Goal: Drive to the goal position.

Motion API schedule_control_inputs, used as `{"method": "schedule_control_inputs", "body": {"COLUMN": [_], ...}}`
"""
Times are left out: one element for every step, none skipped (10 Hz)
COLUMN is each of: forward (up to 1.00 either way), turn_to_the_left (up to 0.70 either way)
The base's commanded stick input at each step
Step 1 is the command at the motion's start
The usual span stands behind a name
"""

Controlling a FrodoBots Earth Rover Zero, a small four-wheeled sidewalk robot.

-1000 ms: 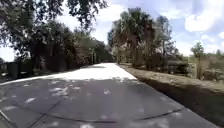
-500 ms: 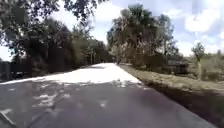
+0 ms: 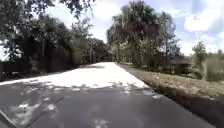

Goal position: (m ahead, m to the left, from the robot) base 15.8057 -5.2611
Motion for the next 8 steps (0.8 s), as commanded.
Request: {"method": "schedule_control_inputs", "body": {"forward": [0.85, 0.85, 0.85, 0.85, 0.85, 0.85, 0.85, 0.85], "turn_to_the_left": [0.00, 0.00, 0.00, 0.00, 0.00, 0.00, 0.00, 0.00]}}
